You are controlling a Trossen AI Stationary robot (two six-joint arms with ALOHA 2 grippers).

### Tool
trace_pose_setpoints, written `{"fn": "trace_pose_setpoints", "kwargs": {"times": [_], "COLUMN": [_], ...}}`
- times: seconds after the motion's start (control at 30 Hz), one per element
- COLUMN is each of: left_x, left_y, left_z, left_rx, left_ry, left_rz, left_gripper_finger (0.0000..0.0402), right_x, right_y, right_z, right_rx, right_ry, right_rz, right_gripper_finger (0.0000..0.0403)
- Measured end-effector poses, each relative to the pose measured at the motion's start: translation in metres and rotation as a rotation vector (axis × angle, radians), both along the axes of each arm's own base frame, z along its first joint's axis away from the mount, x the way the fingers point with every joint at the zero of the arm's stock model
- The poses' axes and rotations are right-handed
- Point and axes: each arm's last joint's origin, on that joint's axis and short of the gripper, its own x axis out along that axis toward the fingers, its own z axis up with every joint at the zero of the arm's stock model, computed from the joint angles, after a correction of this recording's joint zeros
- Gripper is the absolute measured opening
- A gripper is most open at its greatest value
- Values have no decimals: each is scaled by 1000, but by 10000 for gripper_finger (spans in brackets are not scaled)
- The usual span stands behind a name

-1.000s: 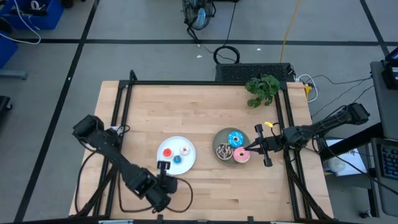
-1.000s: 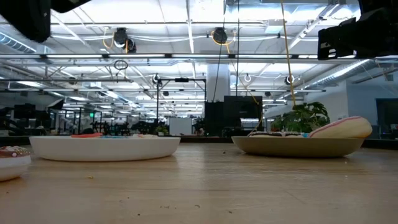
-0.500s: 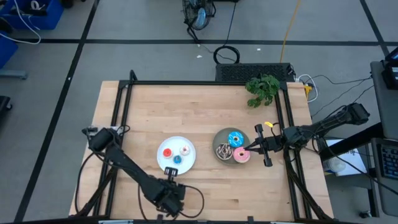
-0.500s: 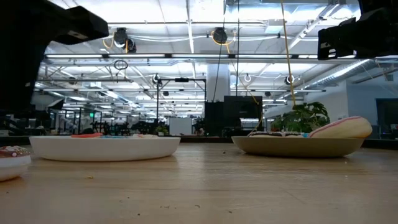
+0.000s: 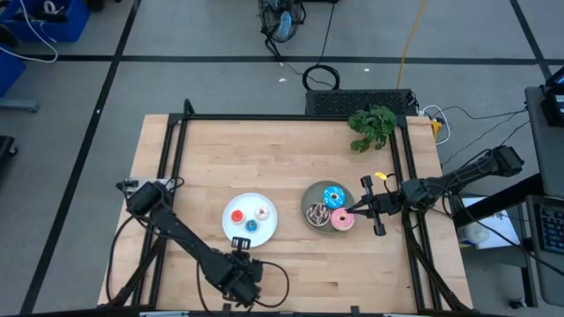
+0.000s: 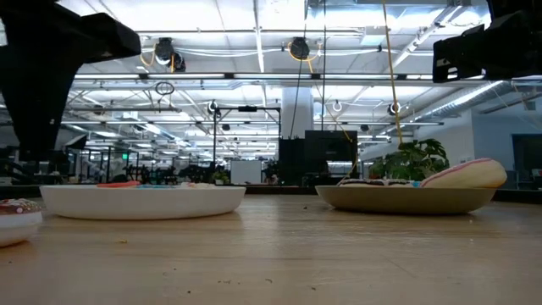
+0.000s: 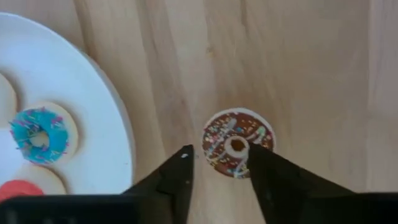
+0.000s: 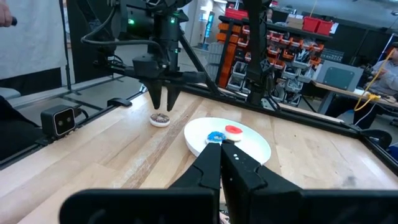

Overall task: Pick & Place donuts
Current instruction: Put the small brown donut on the white plate

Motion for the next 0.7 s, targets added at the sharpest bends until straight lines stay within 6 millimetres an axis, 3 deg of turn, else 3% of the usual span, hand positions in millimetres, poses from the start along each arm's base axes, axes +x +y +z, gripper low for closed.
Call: {"fn": "trace_pose_setpoints", "kwargs": {"times": [0.13,0.27,0.7], "left_x": [1,1,-4], "left_y": [1,2,8], "left_z": [0,-3,-25], "left_rx": [15,16,-26], "left_ry": [-11,-8,15], "left_rz": [-5,4,45], "left_gripper_finger": [194,208,155], "right_x": [0,0,0], "right_y": [0,0,0], "right_z": [0,0,0], "right_rx": [0,1,1], "right_ry": [-1,0,-1], "right_rz": [0,0,1], "right_gripper_finger": [0,0,0]}}
